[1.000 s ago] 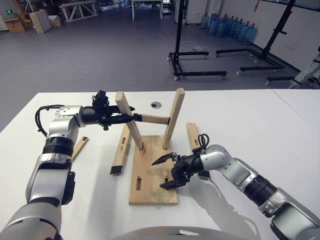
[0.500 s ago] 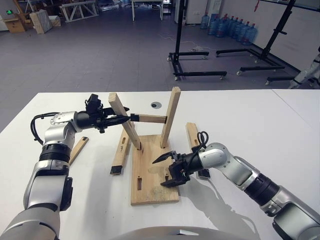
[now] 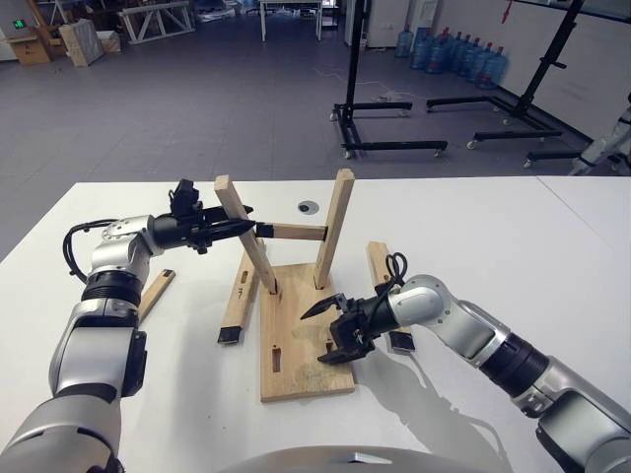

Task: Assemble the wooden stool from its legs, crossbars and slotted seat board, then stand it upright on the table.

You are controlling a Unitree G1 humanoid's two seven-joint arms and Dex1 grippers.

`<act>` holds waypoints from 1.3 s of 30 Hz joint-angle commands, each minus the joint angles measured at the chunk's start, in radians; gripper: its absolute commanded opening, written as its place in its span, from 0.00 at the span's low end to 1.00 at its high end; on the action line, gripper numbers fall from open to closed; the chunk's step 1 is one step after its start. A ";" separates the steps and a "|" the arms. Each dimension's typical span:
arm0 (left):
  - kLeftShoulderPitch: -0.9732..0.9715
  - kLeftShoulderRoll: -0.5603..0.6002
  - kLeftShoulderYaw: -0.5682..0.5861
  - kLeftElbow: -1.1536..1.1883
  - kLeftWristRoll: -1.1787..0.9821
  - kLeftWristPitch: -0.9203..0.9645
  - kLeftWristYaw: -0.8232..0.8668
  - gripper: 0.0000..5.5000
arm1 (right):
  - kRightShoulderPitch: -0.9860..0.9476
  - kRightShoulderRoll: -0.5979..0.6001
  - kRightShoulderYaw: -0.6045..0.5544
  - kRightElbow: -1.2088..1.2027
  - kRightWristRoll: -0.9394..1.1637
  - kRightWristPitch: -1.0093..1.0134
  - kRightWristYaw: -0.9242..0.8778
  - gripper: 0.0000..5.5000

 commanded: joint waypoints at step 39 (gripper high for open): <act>-0.019 -0.031 -0.268 0.256 0.284 -0.095 0.274 0.38 | 0.036 -0.065 -0.312 -0.065 0.258 0.095 0.174 0.70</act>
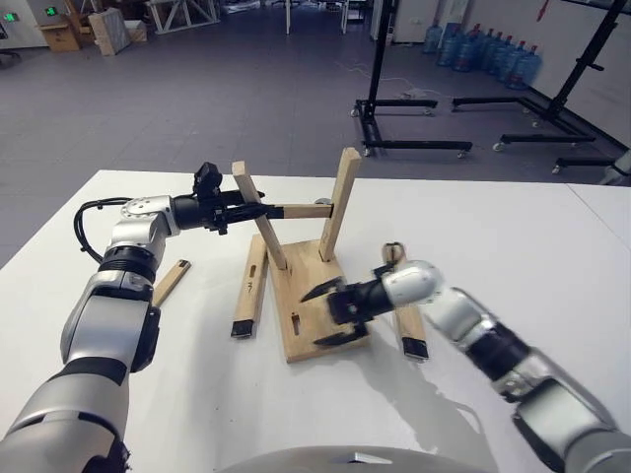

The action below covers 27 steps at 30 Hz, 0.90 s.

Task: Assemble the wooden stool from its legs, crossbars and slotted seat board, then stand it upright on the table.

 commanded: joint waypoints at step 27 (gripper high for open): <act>0.107 -0.016 -0.167 0.103 0.227 -0.002 0.045 0.38 | -0.535 0.564 0.053 0.485 -0.801 0.031 -1.084 0.70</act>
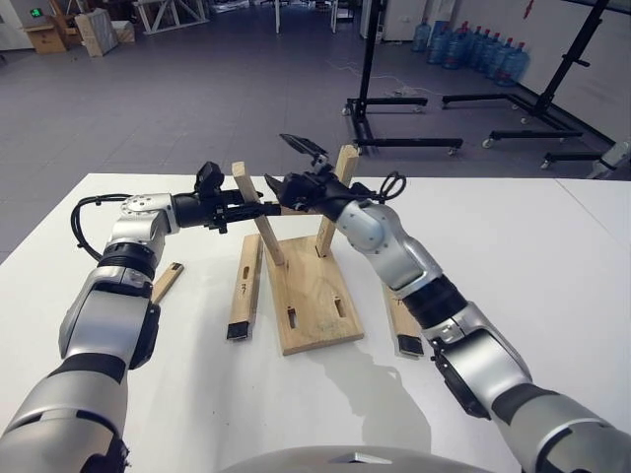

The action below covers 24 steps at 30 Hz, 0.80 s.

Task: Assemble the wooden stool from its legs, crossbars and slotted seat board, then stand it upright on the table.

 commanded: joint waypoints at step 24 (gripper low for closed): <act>0.140 -0.048 -0.133 0.055 0.225 -0.004 0.027 0.38 | 0.178 -0.127 0.144 -0.039 0.085 0.030 0.520 0.70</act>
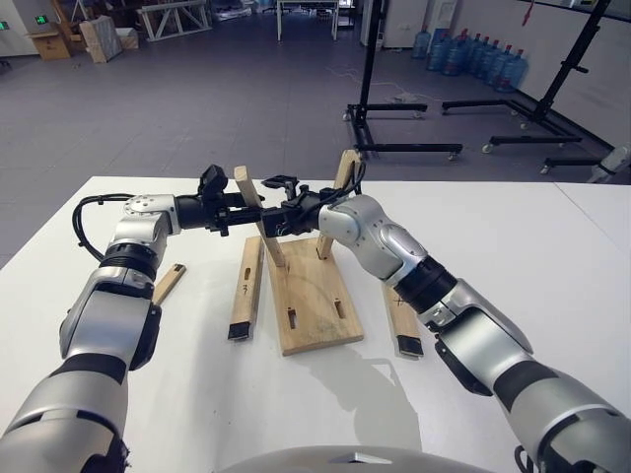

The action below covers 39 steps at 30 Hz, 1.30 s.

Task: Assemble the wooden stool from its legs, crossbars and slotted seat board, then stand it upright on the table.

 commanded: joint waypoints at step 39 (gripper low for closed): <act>0.086 -0.026 -0.142 -0.094 0.194 -0.005 -0.086 0.38 | 0.295 0.075 -0.324 -0.314 0.784 0.346 -0.151 0.70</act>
